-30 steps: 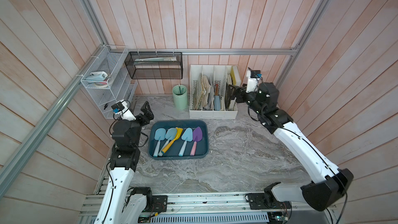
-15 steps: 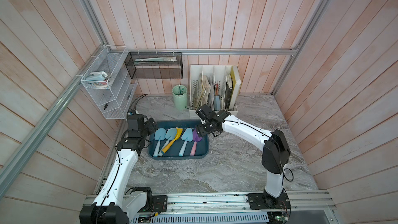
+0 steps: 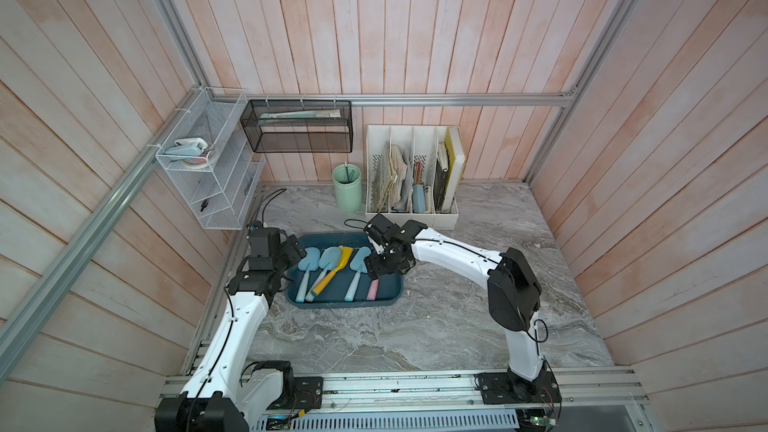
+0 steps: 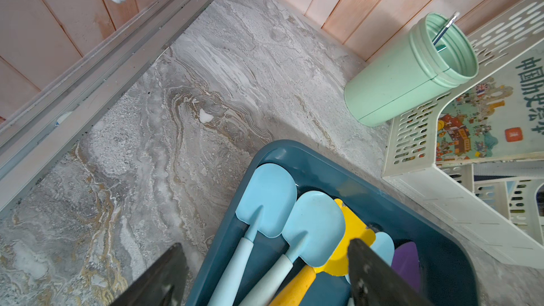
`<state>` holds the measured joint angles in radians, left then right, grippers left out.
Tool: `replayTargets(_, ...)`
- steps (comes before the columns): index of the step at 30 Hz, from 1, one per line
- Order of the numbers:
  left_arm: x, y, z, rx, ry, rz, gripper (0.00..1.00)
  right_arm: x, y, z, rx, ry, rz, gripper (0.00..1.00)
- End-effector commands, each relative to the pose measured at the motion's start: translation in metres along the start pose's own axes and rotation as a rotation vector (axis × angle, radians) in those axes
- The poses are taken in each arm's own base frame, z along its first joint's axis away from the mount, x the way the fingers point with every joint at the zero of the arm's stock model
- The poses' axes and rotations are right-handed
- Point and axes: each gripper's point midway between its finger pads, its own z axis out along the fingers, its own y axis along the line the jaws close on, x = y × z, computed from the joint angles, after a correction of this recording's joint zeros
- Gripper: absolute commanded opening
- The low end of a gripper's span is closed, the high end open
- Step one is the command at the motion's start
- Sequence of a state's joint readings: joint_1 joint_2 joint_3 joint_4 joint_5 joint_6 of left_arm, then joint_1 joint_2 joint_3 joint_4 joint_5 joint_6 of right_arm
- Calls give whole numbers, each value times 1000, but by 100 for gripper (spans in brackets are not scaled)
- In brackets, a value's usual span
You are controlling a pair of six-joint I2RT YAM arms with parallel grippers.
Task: Take the shovel out of the storage box
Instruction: Pick up the shovel from the storage box.
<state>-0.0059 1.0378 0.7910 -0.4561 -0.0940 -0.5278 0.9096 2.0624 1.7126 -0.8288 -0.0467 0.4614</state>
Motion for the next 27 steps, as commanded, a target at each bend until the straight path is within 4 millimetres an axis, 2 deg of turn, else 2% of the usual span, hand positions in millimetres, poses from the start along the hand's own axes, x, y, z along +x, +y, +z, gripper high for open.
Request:
replayTargets(1, 8, 6, 6, -22, 14, -9, 89, 4, 6, 18, -6, 48, 13, 79)
replayTargets(9, 12, 9, 12, -37, 28, 2, 89, 2, 0, 41, 49, 71, 20, 75)
replayTargets(15, 13, 12, 14, -61, 38, 21, 89, 19, -7, 63, 93, 138, 14, 68)
replayTargets(19, 16, 13, 16, -62, 46, 24, 89, 29, -12, 68, 119, 164, 11, 63)
replayTargets(23, 18, 13, 18, -63, 54, 23, 89, 31, -14, 65, 128, 160, 14, 48)
replayTargets(25, 17, 13, 18, -62, 53, 21, 89, 28, -14, 62, 133, 152, 14, 38)
replayTargets(27, 16, 13, 18, -68, 50, 16, 89, 26, -13, 59, 130, 144, 10, 23)
